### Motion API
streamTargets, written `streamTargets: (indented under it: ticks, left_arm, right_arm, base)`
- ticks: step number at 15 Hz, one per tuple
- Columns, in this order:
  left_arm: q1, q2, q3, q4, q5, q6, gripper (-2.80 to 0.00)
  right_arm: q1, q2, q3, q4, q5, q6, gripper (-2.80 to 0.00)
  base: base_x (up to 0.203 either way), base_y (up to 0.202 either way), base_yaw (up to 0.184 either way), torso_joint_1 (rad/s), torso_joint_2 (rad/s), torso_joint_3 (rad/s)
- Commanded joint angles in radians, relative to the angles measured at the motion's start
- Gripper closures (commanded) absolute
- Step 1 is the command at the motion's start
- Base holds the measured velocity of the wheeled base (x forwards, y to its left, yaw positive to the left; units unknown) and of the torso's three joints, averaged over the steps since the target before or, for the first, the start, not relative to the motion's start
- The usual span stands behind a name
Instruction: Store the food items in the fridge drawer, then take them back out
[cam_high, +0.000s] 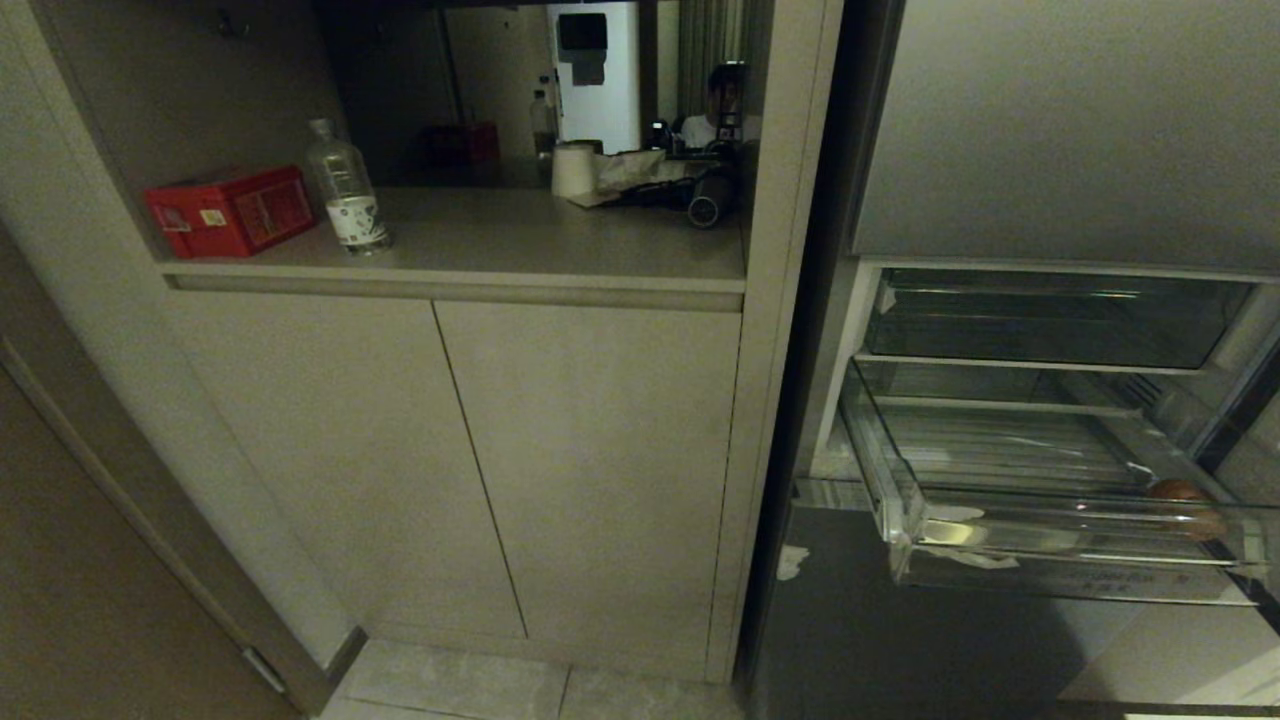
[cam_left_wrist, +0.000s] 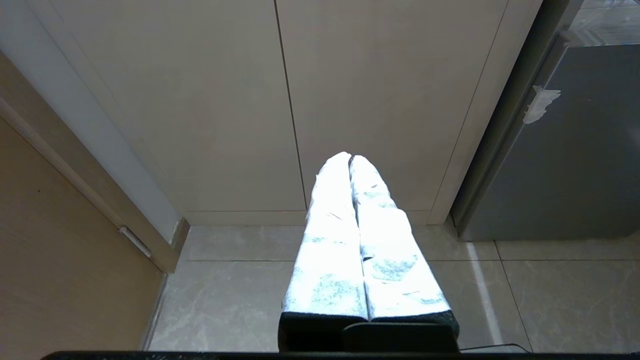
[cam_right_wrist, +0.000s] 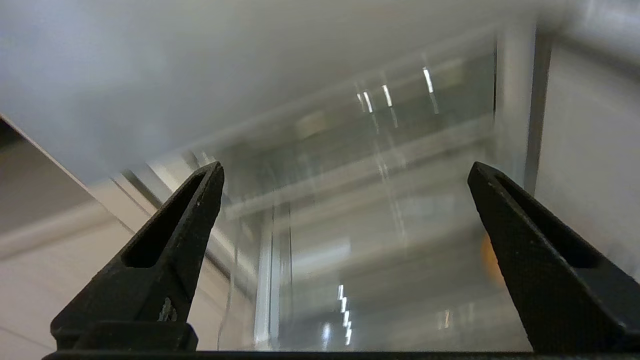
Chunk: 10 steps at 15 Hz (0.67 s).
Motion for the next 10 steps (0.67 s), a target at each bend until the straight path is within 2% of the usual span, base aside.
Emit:
streamTargets:
  ticks: [1,3,6,10]
  left_arm:
    - [0.000,0.001,0.000,0.001,0.000,0.000,0.00]
    - [0.000,0.001,0.000,0.001,0.000,0.000,0.00]
    - [0.000,0.001,0.000,0.001,0.000,0.000,0.00]
    - [0.000,0.001,0.000,0.001,0.000,0.000,0.00]
  right_arm:
    - [0.122,0.000,0.061,0.040,-0.194,-0.012,-2.80]
    - [0.112,0.044,0.015,0.139,-0.224,-0.046,-2.80]
    - [0.097,0.066,-0.043,0.331,-0.227,-0.045,-2.80]
    - [0.096,0.107,-0.030,0.361,-0.222,-0.007,-2.80]
  base:
    - [0.000,0.000,0.000,0.000,0.00,0.000]
    - [0.000,0.000,0.000,0.000,0.00,0.000]
    - [0.000,0.000,0.000,0.000,0.00,0.000]
    - [0.000,0.000,0.000,0.000,0.00,0.000]
